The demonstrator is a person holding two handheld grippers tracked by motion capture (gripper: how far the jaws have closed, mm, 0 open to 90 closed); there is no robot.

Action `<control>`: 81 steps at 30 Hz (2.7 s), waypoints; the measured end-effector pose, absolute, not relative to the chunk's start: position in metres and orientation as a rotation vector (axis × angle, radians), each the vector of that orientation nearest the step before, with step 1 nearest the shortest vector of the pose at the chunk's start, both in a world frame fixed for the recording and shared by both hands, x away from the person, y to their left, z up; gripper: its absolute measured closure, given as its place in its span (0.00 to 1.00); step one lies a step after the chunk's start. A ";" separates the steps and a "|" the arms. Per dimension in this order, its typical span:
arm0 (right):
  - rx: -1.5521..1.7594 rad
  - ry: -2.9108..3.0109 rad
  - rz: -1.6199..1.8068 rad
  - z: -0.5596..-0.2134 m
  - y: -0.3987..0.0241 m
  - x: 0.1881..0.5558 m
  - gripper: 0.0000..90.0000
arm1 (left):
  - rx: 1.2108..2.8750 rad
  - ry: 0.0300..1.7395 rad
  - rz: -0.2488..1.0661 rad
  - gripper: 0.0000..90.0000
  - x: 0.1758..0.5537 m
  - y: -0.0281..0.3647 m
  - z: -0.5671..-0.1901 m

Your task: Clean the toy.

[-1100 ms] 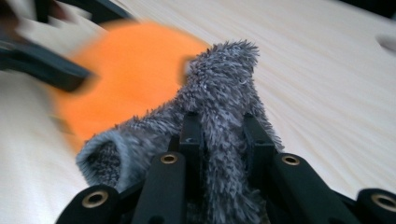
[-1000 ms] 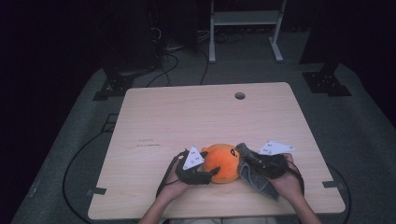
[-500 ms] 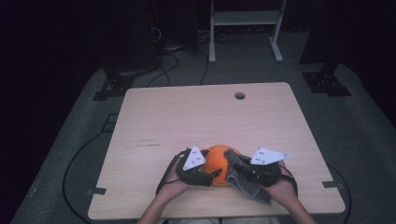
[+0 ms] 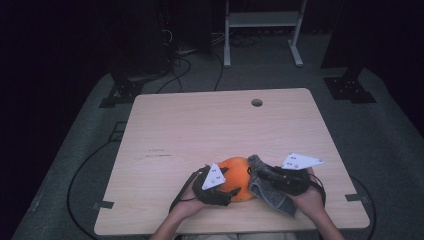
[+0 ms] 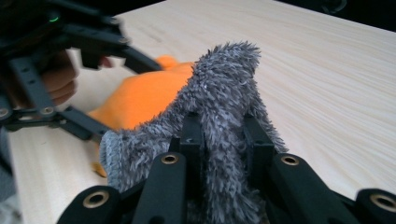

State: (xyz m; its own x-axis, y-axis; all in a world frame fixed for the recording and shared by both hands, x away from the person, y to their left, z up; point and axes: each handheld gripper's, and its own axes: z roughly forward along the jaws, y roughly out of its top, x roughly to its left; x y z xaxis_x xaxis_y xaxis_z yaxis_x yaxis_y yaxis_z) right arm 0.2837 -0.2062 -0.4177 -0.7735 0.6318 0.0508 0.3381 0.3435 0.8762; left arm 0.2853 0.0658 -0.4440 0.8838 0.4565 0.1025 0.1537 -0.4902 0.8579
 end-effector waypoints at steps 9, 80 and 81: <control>0.836 2.357 1.344 -0.428 -0.204 0.283 0.82 | 2.054 0.448 0.355 0.36 0.288 0.067 -0.440; 0.932 2.361 1.302 -0.425 -0.228 0.290 0.82 | 2.077 0.410 0.371 0.28 0.283 0.058 -0.434; 0.875 2.340 1.383 -0.412 -0.222 0.284 0.82 | 2.073 0.385 0.377 0.29 0.281 0.056 -0.434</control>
State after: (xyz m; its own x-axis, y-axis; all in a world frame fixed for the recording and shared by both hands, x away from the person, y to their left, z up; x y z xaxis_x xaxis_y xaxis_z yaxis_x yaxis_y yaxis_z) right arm 0.2838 -0.2216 -0.4118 -0.7752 0.6289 0.0594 0.3552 0.3562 0.8643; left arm 0.2805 0.0559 -0.4339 0.9027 0.4157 0.1113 0.1197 -0.4911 0.8628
